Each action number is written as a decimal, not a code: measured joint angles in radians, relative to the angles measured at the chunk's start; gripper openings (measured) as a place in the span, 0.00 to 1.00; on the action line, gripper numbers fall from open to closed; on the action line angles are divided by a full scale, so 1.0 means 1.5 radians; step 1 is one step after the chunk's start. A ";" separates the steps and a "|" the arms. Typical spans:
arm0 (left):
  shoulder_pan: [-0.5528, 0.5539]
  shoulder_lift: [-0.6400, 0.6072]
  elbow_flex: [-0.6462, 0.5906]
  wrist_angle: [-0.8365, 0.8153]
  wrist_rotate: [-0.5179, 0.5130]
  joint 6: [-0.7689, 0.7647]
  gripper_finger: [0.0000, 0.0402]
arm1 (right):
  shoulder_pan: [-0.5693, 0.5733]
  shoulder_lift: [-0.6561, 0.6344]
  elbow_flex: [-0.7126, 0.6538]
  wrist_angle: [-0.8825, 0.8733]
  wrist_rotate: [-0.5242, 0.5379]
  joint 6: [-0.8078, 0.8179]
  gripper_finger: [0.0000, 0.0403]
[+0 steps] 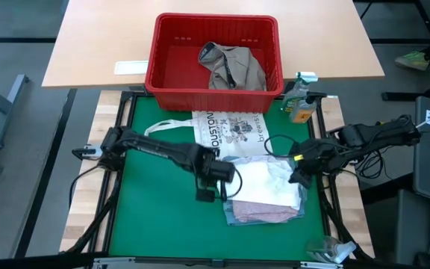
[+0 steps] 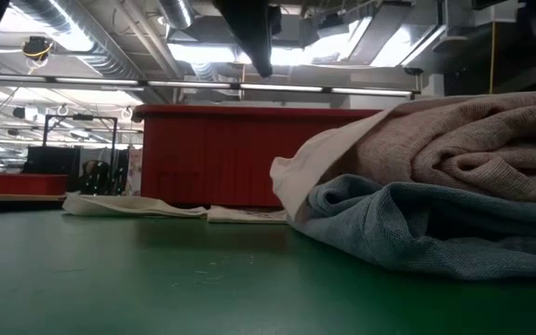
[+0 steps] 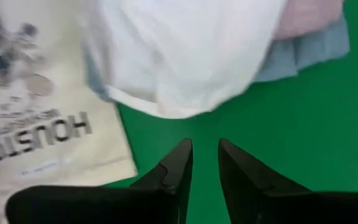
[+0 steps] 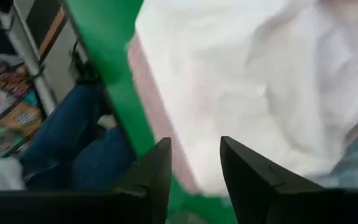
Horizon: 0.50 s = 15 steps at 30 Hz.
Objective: Fold Laundry from Bin
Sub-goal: Fold the white underwear from the red laundry basket
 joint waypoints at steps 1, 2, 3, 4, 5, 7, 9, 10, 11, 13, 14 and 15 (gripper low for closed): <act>0.012 -0.005 0.000 0.004 0.001 0.009 0.18 | 0.000 0.000 0.000 0.002 0.019 -0.008 0.34; 0.024 -0.011 0.000 0.011 0.001 0.018 0.18 | 0.000 0.000 0.000 0.001 0.034 -0.016 0.34; 0.037 -0.013 0.000 0.016 0.005 0.024 0.18 | 0.000 0.001 0.000 -0.001 0.047 -0.022 0.34; 0.052 -0.013 0.000 0.024 0.018 0.028 0.18 | 0.000 0.002 0.000 -0.001 0.054 -0.033 0.34; 0.068 -0.013 0.000 0.038 0.038 0.035 0.18 | 0.000 0.002 0.000 0.000 0.058 -0.042 0.34; 0.100 -0.013 0.000 0.068 0.094 0.043 0.18 | 0.000 0.002 0.000 0.000 0.059 -0.056 0.34; 0.132 -0.006 0.000 0.121 0.150 0.044 0.18 | 0.000 0.000 0.000 -0.003 0.059 -0.072 0.34; 0.147 -0.003 0.000 0.148 0.171 0.043 0.18 | 0.000 0.000 0.000 -0.007 0.062 -0.081 0.34; 0.160 -0.001 -0.002 0.169 0.188 0.041 0.18 | 0.000 -0.001 0.000 -0.011 0.065 -0.091 0.34; 0.187 0.009 -0.005 0.231 0.206 0.024 0.18 | 0.000 -0.001 0.000 -0.019 0.070 -0.113 0.34; 0.198 0.011 -0.008 0.256 0.209 0.011 0.18 | 0.000 -0.001 0.000 -0.023 0.071 -0.124 0.34; 0.208 0.015 -0.014 0.267 0.210 -0.002 0.18 | 0.000 0.001 0.000 -0.027 0.071 -0.137 0.34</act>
